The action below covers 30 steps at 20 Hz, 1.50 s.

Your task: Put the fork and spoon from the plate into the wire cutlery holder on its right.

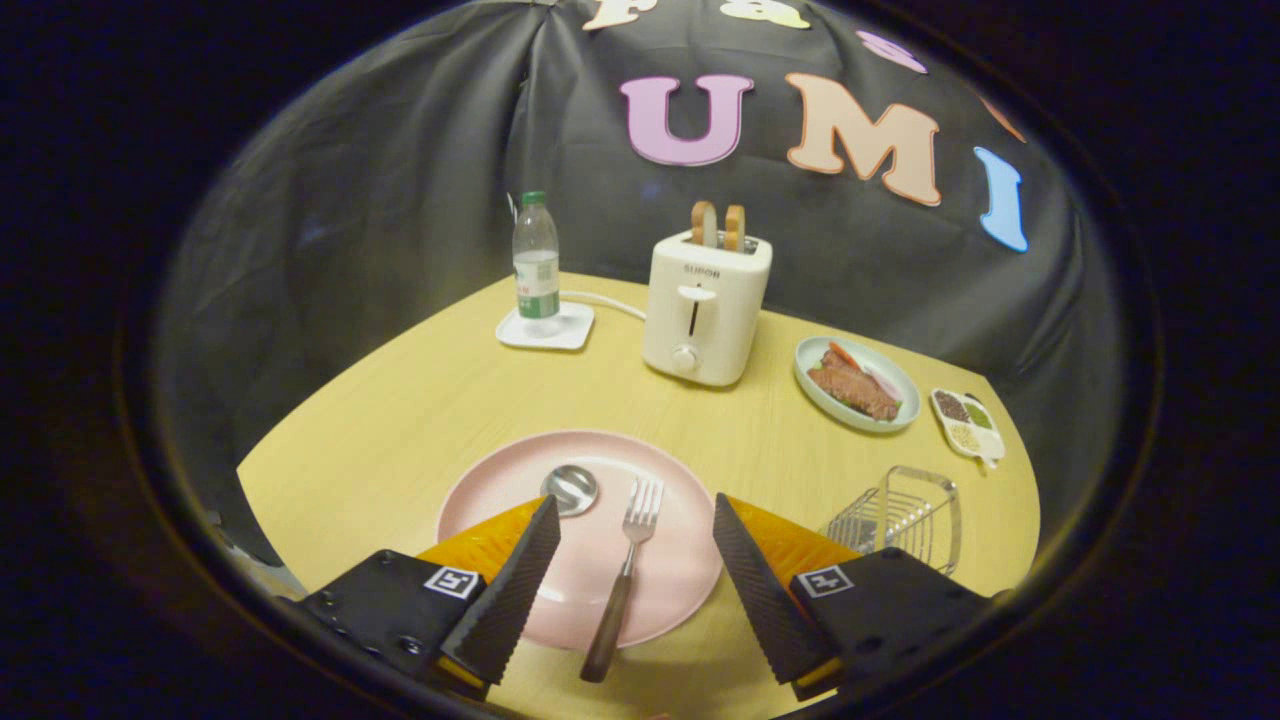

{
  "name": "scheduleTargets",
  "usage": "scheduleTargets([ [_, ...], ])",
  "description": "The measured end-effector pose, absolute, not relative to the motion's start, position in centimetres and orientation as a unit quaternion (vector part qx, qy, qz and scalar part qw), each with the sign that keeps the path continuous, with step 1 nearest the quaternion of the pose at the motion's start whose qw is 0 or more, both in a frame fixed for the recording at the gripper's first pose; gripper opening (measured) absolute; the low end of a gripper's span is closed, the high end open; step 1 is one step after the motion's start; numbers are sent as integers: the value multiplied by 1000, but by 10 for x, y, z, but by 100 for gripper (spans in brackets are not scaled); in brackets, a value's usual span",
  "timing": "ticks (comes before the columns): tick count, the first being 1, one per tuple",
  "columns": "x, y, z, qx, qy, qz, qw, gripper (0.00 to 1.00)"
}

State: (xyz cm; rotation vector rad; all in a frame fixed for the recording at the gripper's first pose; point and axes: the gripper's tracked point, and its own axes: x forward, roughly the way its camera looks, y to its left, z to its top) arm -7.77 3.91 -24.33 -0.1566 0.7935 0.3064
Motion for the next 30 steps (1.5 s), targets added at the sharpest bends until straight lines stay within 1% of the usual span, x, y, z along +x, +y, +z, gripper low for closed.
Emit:
scheduleTargets([
  [10, -110, 38, -295, -101, 471, 169, 860, 98],
  [14, -112, 41, -300, -106, 484, 172, 851, 74],
  [22, -113, 37, -307, -106, 512, 153, 839, 25],
  [24, -112, 40, -308, -98, 517, 156, 836, 25],
  [25, -112, 34, -300, -102, 515, 148, 838, 21],
  [26, -112, 37, -310, -101, 523, 154, 833, 17],
  [30, -112, 37, -309, -95, 533, 155, 826, 11],
])
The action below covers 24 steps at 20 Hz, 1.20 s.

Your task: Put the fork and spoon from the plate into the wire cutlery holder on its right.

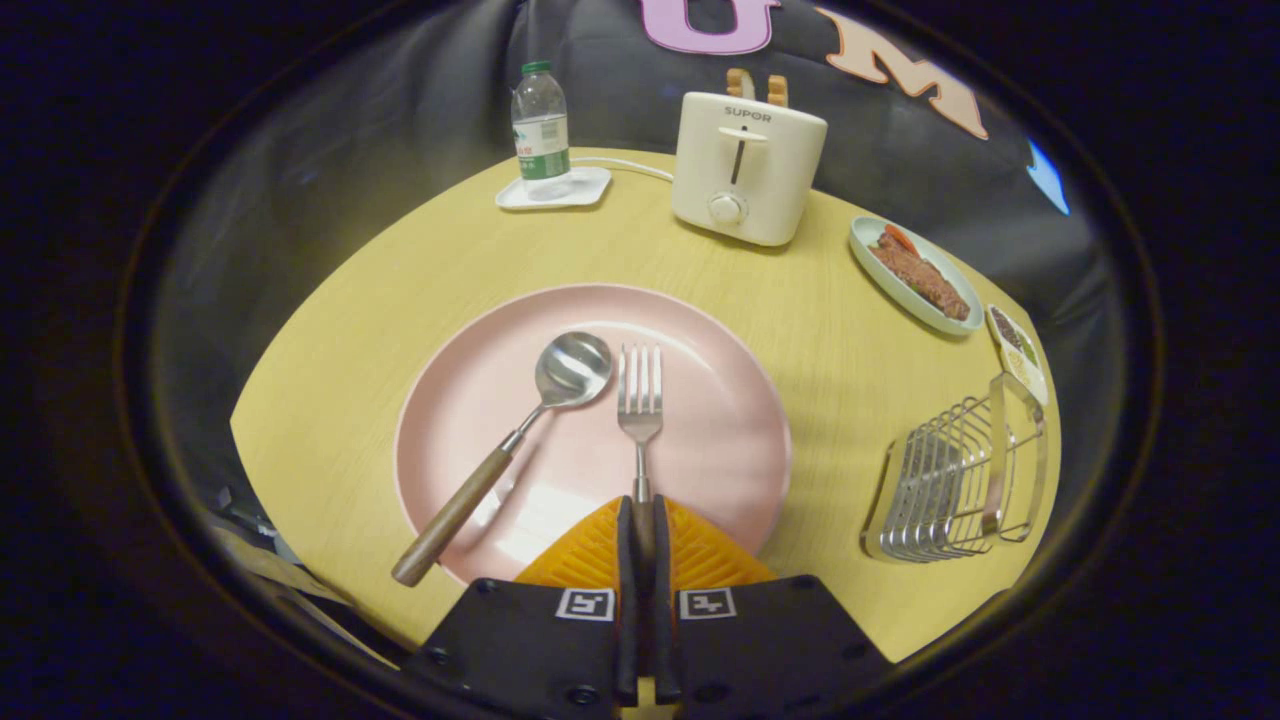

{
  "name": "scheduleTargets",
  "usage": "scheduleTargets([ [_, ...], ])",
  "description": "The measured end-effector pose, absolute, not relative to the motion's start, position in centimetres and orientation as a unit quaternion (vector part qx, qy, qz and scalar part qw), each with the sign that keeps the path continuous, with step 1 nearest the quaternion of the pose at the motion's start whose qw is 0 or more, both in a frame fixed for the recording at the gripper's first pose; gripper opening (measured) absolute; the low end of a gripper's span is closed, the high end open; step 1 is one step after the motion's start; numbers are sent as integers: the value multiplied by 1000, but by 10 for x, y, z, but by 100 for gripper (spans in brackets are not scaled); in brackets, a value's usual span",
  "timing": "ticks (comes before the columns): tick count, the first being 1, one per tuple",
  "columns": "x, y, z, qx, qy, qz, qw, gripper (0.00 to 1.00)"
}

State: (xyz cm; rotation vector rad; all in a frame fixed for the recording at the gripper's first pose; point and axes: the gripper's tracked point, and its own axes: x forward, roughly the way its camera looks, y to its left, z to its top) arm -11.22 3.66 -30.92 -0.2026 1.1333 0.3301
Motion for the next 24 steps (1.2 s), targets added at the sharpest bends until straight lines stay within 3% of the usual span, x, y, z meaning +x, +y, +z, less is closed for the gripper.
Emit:
scheduleTargets([
  [14, -98, 13, -250, -79, 529, 164, 829, 9],
  [24, -75, -68, -200, -82, 528, 136, 834, 9],
])
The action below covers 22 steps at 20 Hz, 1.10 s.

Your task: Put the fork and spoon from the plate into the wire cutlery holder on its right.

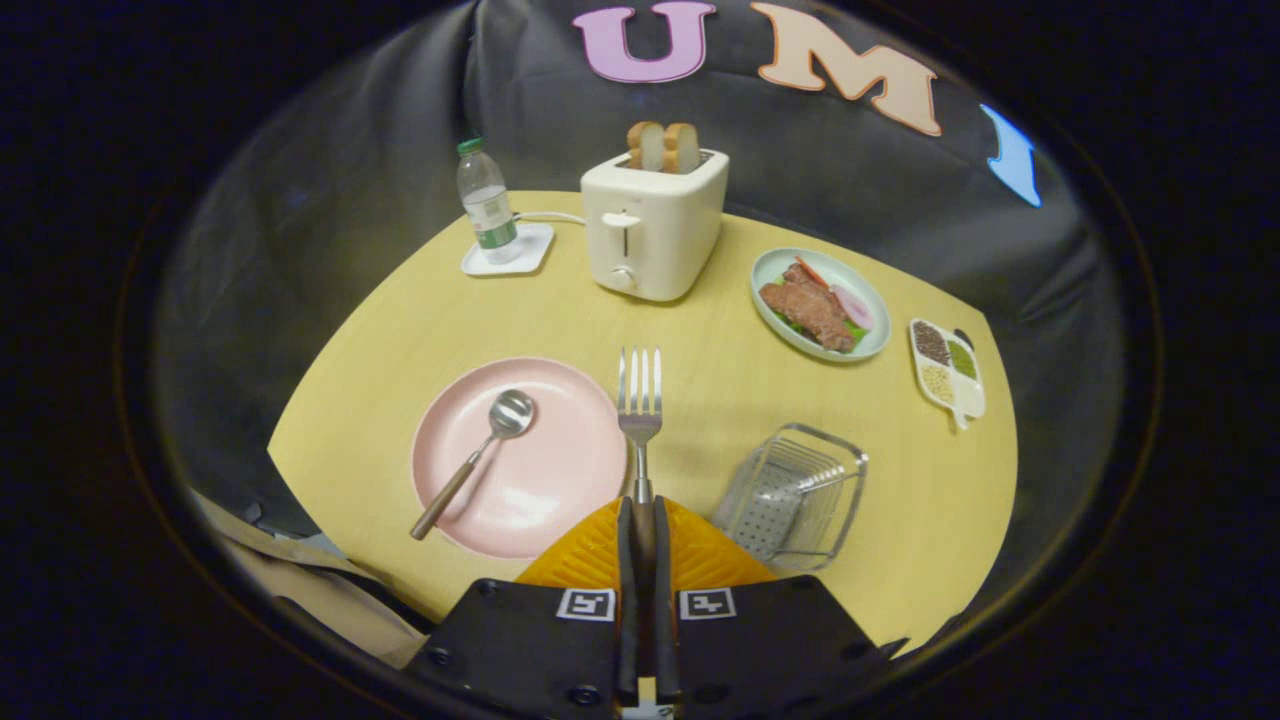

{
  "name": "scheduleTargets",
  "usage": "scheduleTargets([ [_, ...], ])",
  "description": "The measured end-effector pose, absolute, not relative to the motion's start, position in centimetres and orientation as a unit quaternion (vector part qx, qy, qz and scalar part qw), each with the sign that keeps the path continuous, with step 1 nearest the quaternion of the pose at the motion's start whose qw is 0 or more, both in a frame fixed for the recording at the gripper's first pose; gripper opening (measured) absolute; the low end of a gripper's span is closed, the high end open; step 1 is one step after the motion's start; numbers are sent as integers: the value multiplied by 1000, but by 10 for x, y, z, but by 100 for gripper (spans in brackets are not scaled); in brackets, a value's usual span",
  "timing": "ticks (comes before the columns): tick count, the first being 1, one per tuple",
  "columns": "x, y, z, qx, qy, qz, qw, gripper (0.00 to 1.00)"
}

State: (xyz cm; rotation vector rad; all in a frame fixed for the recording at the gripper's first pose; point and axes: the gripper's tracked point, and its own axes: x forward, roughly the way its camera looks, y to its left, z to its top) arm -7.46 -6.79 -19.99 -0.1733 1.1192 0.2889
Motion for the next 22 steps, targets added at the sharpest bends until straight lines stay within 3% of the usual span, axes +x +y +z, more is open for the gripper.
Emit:
scheduleTargets([
  [22, -107, -170, -210, -106, 637, 133, 752, 9],
])
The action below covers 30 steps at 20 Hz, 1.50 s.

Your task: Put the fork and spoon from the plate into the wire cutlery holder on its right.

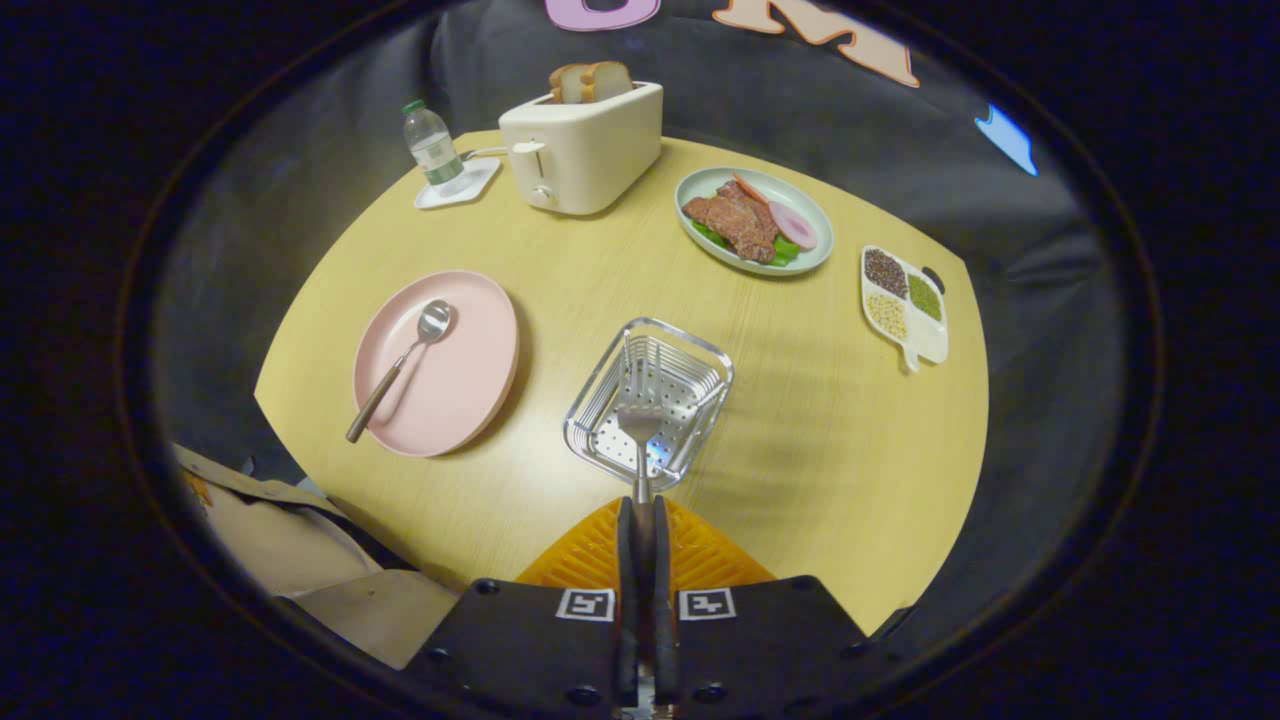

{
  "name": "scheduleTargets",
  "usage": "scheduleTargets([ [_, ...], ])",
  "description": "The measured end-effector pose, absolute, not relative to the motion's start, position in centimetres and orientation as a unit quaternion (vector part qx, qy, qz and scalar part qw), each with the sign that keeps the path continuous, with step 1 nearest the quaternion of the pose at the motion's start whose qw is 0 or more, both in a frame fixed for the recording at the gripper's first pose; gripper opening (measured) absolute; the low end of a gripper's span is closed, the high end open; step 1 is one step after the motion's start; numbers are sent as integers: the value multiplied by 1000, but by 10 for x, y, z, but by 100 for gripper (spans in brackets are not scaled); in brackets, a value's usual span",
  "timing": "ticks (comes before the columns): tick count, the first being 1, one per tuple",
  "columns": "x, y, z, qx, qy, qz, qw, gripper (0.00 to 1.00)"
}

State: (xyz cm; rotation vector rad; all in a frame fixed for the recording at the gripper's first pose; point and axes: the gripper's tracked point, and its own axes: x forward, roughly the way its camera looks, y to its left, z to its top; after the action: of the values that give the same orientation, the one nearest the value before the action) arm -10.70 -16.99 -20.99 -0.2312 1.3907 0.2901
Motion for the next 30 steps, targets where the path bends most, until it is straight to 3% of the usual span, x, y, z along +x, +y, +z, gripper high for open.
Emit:
scheduleTargets([
  [15, -95, -170, -223, -121, 714, 165, 669, 11],
  [21, -86, -168, -229, -126, 708, 161, 676, 11],
  [22, -84, -168, -228, -125, 704, 156, 682, 14],
  [27, -70, -154, -221, -102, 665, 151, 724, 53],
  [30, -60, -141, -213, -97, 621, 145, 764, 68],
])
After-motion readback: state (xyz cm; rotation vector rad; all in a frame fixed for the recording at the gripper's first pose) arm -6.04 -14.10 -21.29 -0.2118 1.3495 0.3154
